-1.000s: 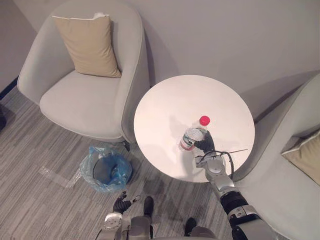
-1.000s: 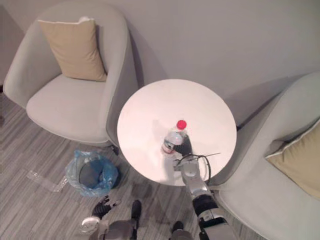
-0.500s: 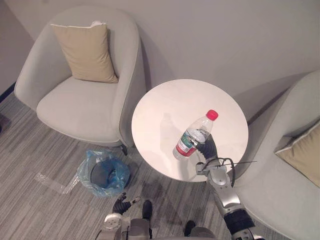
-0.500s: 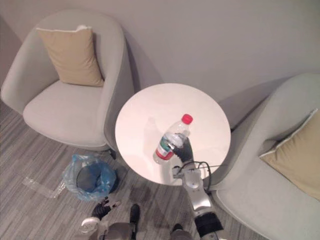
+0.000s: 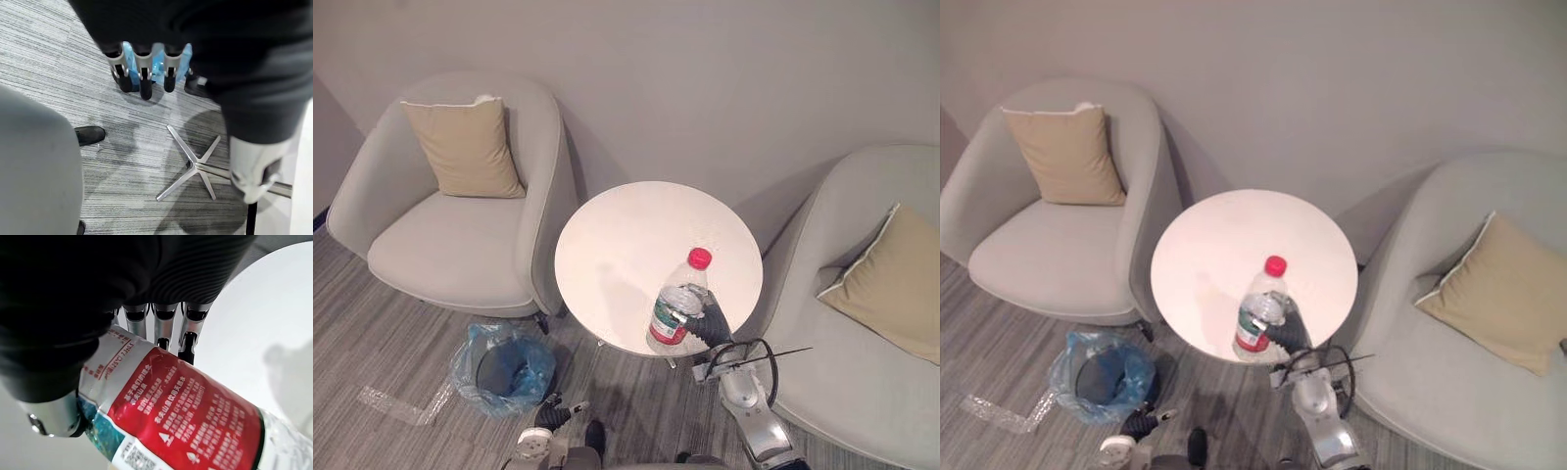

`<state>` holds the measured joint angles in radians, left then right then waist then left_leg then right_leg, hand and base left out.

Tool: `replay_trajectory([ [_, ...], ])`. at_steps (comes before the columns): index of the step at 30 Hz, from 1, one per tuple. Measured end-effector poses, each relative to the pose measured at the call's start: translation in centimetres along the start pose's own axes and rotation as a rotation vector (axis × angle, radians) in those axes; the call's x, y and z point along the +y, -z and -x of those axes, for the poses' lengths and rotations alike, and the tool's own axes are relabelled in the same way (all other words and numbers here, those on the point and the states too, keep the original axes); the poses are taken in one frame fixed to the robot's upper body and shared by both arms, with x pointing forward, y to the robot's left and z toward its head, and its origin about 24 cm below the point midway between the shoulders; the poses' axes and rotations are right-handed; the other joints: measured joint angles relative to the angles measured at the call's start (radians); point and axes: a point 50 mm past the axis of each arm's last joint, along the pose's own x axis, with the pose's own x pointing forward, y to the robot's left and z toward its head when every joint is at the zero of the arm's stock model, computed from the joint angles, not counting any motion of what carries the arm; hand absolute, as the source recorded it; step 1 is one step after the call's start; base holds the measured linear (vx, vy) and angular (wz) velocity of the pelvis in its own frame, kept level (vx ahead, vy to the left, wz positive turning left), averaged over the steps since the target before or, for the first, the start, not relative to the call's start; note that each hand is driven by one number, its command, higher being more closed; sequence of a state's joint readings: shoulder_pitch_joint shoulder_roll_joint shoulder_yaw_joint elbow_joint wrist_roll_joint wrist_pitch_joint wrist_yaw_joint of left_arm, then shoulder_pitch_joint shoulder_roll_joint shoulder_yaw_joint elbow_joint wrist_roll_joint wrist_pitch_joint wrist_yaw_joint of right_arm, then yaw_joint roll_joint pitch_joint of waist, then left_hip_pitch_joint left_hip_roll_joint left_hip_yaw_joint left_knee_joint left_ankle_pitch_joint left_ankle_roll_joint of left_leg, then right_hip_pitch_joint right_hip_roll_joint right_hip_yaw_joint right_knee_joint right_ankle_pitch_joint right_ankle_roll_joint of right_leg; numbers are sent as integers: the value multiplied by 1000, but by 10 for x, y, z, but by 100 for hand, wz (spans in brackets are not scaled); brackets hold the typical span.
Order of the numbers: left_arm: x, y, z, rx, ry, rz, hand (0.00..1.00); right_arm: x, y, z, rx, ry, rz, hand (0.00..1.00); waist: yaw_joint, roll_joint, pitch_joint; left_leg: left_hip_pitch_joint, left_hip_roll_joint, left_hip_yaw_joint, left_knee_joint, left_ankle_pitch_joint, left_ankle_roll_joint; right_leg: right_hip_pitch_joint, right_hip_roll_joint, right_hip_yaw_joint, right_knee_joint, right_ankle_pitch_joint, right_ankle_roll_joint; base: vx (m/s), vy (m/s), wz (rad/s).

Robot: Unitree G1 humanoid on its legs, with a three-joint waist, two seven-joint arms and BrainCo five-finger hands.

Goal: Gather rubbish on tea table into small bin, then transfer packed bag to large trash can.

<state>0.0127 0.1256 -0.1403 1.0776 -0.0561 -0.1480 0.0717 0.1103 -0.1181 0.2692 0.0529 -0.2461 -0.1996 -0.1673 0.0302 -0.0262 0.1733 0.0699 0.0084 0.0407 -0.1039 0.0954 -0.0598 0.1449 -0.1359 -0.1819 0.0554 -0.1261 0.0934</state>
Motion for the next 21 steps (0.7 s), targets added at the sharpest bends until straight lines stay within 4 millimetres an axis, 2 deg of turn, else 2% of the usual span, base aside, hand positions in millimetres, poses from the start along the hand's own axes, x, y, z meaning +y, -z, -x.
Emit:
replay_trajectory([
  [4, -3, -3, -1, -12, 11, -20, 0, 1, -2, -2, -13, 0, 21, 100, 0, 13, 4, -49, -8, -51, 2, 25, 5, -9, 2, -55, -17, 14, -1, -53, -22, 50],
  [6, -10, -14, -3, -55, 26, -11, 0, -4, -11, -13, -61, 24, 39, 100, 12, 46, 27, -143, -4, -78, 52, 36, 7, -52, 2, -107, 5, 16, -3, -88, -21, 63],
  [7, -11, -16, -3, -62, 28, -8, 0, -5, -13, -16, -68, 28, 41, 100, 18, 53, 30, -156, -3, -78, 63, 41, 7, -60, 3, -110, 13, 16, -3, -129, -7, 40],
  [8, -13, -19, -3, -76, 34, 3, 0, -8, -20, -23, -99, 47, 45, 100, 25, 70, 37, -211, -6, -76, 118, 48, 7, -86, 3, -127, 34, 10, -13, -93, 1, 31],
  [9, -14, -20, -3, -82, 36, 2, 0, -9, -21, -25, -105, 53, 44, 100, 26, 73, 39, -220, -7, -77, 122, 56, 7, -89, 4, -133, 37, 9, -17, -185, -19, 56],
  [10, -16, -21, -2, -89, 46, -18, 0, -11, -23, -27, -114, 67, 44, 100, 23, 75, 41, -226, -11, -78, 89, 101, 5, -96, -8, -161, 38, 14, -34, -161, 4, 45],
  [11, -16, -21, -2, -89, 49, -23, 0, -12, -24, -27, -116, 71, 42, 100, 21, 74, 39, -221, -8, -53, 77, 100, 1, -107, -18, -191, 32, 17, -40, -215, 46, 67],
  [12, -14, -26, -4, -95, 47, -37, 0, -16, -21, -26, -102, 90, 49, 100, 16, 60, 47, -243, 1, 138, 293, -87, 88, -111, -57, -231, 58, 18, -40, -116, 77, 46],
  [13, -14, -25, -4, -94, 46, -44, 0, -17, -19, -24, -94, 97, 49, 100, 13, 53, 46, -240, 2, 181, 349, -123, 93, -110, -70, -238, 65, 18, -39, -46, 89, 56],
  [14, -17, -19, -2, -81, 53, -59, 0, -20, -14, -20, -73, 118, 49, 100, -10, 51, 34, -210, 28, 290, 425, -198, 66, -106, -89, -256, 71, 28, -25, -1, 115, 58],
  [15, -23, -17, -1, -78, 68, -62, 0, -23, -12, -19, -66, 135, 52, 100, -36, 71, 29, -191, 45, 315, 387, -231, 42, -111, -83, -280, 76, 33, -15, -14, 176, 73],
  [16, -28, -18, -1, -79, 83, -80, 0, -25, -11, -18, -55, 149, 49, 100, -45, 81, 27, -175, 34, 303, 331, -237, 54, -113, -75, -290, 75, 37, -7, -30, 171, 72],
  [19, -25, -22, -3, -95, 95, -152, 0, -24, -5, -15, -17, 158, 44, 100, -38, 29, 29, -129, -29, 266, 188, -155, 86, -106, -96, -286, 56, 65, 5, -45, 109, 48],
  [21, -25, -21, -2, -91, 94, -151, 0, -17, -5, -18, -17, 133, 36, 100, -32, 30, 30, -96, -46, 259, 135, -126, 96, -90, -100, -266, 45, 81, 1, -71, 103, 20],
])
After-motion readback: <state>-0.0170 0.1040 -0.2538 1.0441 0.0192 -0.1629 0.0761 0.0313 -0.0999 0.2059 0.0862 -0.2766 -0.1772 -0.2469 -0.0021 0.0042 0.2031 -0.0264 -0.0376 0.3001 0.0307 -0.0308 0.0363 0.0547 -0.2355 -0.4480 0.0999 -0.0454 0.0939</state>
